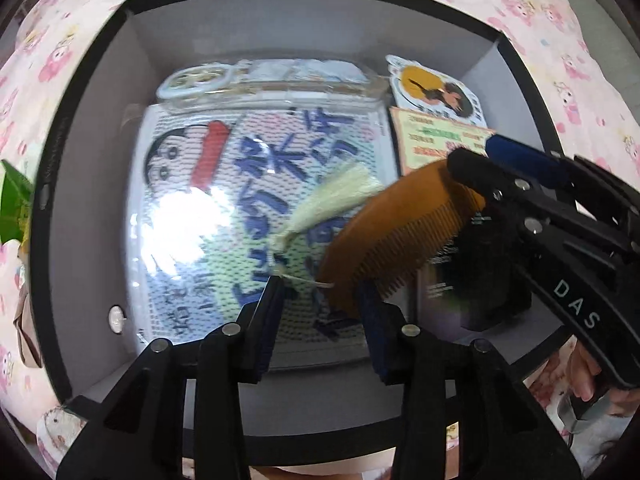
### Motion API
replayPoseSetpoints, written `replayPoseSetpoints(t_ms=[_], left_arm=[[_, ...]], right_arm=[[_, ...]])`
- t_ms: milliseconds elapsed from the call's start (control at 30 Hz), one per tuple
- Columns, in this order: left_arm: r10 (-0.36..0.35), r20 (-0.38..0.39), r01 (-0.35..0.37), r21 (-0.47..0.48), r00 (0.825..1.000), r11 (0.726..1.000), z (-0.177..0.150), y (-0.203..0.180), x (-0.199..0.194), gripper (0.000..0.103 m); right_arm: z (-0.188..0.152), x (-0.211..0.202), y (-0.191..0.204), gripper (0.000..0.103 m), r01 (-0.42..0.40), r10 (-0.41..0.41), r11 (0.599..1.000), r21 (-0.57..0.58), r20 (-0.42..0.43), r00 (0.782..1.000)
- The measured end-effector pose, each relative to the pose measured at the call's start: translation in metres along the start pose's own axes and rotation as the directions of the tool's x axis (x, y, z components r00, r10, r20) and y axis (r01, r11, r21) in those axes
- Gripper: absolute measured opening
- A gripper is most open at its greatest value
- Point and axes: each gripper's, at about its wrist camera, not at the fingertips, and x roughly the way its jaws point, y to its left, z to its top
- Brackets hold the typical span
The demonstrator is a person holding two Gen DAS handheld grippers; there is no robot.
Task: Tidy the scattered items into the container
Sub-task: 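Press the comb down inside the box and open the left gripper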
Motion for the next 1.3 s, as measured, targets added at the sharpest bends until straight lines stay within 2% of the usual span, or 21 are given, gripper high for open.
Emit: replayPoseSetpoints(t_ms=[100,200,333,433,533,600,633,667,700,733,800,867,900,1000,1133,1300], left_arm=[[-0.033,0.012,0.033,-0.018,0.999,0.999,-0.009,0.01,-0.01,0.039],[-0.049,0.022,0.05,-0.015,0.999,0.999,-0.02,0.015,-0.019,0.039],[-0.049,0.023,0.049,-0.014,0.999,0.999,-0.032,0.021,-0.025,0.039],[-0.052,0.022,0.052,-0.022,0.998,0.998,-0.04,0.027,-0.029,0.039],[-0.053,0.026,0.054,-0.029,0.998,0.998,-0.048,0.033,-0.034,0.039],[-0.045,0.025,0.046,-0.036,0.999,0.998,-0.053,0.038,-0.038,0.039],[-0.044,0.026,0.045,-0.039,0.999,0.998,-0.046,0.044,-0.038,0.039],[-0.046,0.033,0.047,-0.045,0.998,0.998,-0.048,0.049,-0.042,0.039],[-0.05,0.037,0.052,-0.046,0.998,0.998,-0.044,0.069,-0.05,0.039],[-0.055,0.044,0.057,-0.049,0.998,0.997,-0.045,0.071,-0.053,0.039],[-0.068,0.055,0.071,-0.055,0.996,0.996,-0.046,0.078,-0.058,0.039],[-0.081,0.048,0.084,-0.054,0.996,0.995,-0.043,0.08,-0.057,0.039],[-0.087,0.035,0.088,-0.04,0.996,0.995,-0.041,0.079,-0.056,0.039],[-0.124,0.029,0.124,-0.004,0.992,0.992,-0.044,0.077,-0.062,0.039],[-0.21,0.017,0.211,-0.016,0.977,0.977,-0.058,0.084,-0.072,0.039],[-0.144,-0.008,0.144,-0.009,0.99,0.99,-0.079,0.102,-0.077,0.039]], right_arm=[[0.001,0.004,0.003,0.032,-0.011,0.011,1.0,-0.011,-0.014,1.0],[-0.001,0.009,0.004,0.032,-0.094,0.093,0.996,-0.004,-0.058,0.994],[0.0,0.018,0.002,0.032,-0.062,0.063,0.998,0.004,-0.083,0.995],[0.001,0.017,0.001,0.032,-0.09,0.092,0.996,0.02,-0.09,0.992],[-0.004,0.017,0.002,0.032,-0.189,0.193,0.981,0.049,-0.117,0.974],[-0.008,0.017,0.005,0.032,-0.254,0.26,0.965,0.058,-0.137,0.956],[-0.01,0.017,0.007,0.032,-0.305,0.311,0.95,0.067,-0.15,0.938],[-0.01,0.017,0.008,0.032,-0.329,0.336,0.942,0.067,-0.154,0.929],[-0.011,0.014,0.009,0.032,-0.353,0.359,0.933,0.066,-0.153,0.921],[-0.01,0.01,0.009,0.032,-0.357,0.363,0.932,0.068,-0.136,0.922],[-0.009,0.002,0.007,0.032,-0.317,0.321,0.947,0.062,-0.091,0.943],[-0.007,-0.009,0.002,0.032,-0.227,0.228,0.972,0.062,-0.021,0.973],[-0.005,-0.013,-0.005,0.032,-0.145,0.144,0.986,0.08,0.018,0.989],[0.006,-0.011,-0.019,0.032,-0.01,0.003,0.993,0.122,0.055,0.998],[0.011,0.001,-0.022,0.032,-0.033,0.033,0.992,0.121,0.005,0.999],[0.003,-0.002,-0.01,0.034,-0.033,0.033,0.998,0.061,-0.009,0.999]])
